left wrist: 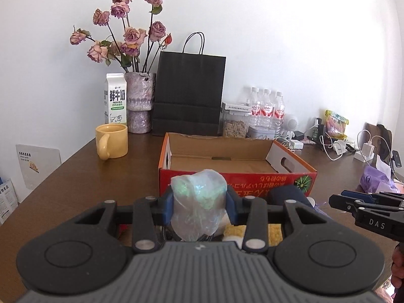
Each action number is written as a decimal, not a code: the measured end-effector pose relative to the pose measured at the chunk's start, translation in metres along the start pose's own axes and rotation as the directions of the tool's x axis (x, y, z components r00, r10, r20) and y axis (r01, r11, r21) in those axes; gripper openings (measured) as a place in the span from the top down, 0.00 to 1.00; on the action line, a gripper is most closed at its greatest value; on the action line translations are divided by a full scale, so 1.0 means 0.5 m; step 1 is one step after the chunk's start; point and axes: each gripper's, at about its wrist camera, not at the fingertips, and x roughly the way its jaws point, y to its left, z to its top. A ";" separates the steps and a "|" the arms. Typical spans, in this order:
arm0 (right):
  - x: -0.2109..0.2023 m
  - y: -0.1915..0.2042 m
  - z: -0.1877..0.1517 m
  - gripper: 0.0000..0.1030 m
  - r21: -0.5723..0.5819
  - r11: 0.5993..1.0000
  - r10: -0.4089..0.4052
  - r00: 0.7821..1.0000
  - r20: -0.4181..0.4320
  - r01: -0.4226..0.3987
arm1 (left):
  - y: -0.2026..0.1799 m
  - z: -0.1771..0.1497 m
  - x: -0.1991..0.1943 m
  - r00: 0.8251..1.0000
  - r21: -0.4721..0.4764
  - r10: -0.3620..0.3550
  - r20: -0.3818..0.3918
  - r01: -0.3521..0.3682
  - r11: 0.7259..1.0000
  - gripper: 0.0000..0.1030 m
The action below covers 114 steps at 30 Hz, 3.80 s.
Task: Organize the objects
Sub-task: 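Carry the plastic bag and white cap into the cardboard box and release both, then move the left gripper to the red rose while the right approaches the navy pouch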
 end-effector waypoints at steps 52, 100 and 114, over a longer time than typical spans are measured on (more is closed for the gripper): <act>0.409 -0.028 0.146 0.00 0.001 1.000 -0.015 0.994 -0.104 0.015 | -0.055 0.118 0.398 0.997 0.015 0.067 -0.032 -0.066 0.998 0.00; 0.052 -0.018 0.047 0.00 -0.044 0.997 -0.074 0.993 -0.088 0.071 | 0.031 0.048 0.060 0.992 0.020 0.114 -0.058 -0.113 0.993 0.00; 0.070 -0.009 0.010 0.00 -0.075 0.995 -0.073 0.983 -0.166 0.061 | 0.110 0.001 0.010 0.978 0.004 0.184 -0.092 -0.185 0.983 0.00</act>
